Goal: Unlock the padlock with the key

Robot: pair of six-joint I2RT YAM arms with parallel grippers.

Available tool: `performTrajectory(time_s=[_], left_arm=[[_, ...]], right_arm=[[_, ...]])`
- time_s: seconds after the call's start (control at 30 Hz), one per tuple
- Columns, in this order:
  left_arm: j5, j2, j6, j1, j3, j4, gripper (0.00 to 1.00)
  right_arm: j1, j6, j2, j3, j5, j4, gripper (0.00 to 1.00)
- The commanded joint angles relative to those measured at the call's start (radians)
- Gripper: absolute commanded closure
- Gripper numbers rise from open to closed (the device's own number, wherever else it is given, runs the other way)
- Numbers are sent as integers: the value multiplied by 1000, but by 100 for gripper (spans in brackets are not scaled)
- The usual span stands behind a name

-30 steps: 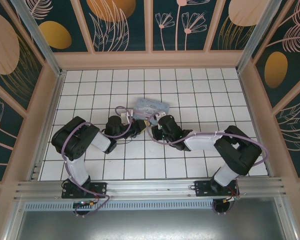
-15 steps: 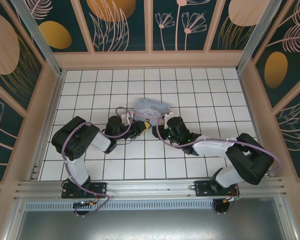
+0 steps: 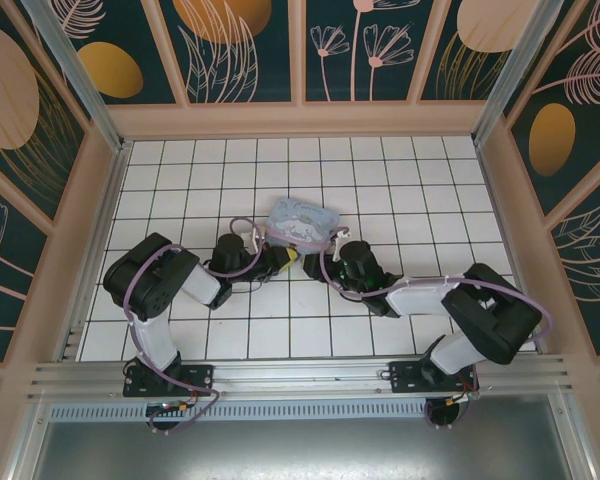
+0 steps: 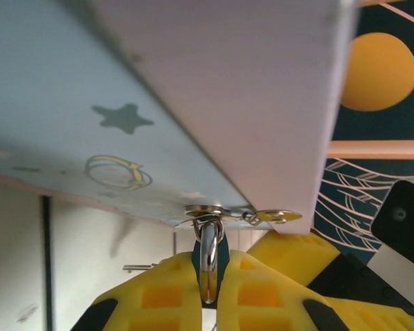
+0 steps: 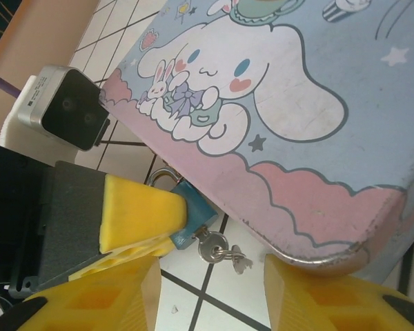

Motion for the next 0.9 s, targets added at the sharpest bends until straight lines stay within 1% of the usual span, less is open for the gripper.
performTrajectory(time_s=[0.0, 0.1, 0.17, 0.27, 0.4, 0.53, 0.63, 0.87], left_arm=[[73, -9, 40, -12, -26, -20, 93], [68, -29, 62, -12, -39, -51, 84], [64, -46, 77, -12, -44, -74, 80], [55, -79, 92, -12, -48, -102, 71], [40, -151, 112, -12, -50, -162, 55], [8, -246, 148, -11, -38, -263, 38], [-20, -313, 174, -11, -21, -343, 28], [-101, -438, 232, -9, 38, -527, 10]], right_arm=[[1, 56, 58, 16, -10, 124, 55], [-1, 64, 88, 30, 4, 135, 55], [-3, 71, 99, 36, 11, 142, 55], [-10, 77, 110, 46, 16, 142, 55], [-30, 87, 117, 47, 20, 159, 52], [-61, 95, 119, 52, 11, 172, 52], [-86, 96, 126, 67, -6, 168, 51], [-160, 109, 158, 114, -50, 173, 51]])
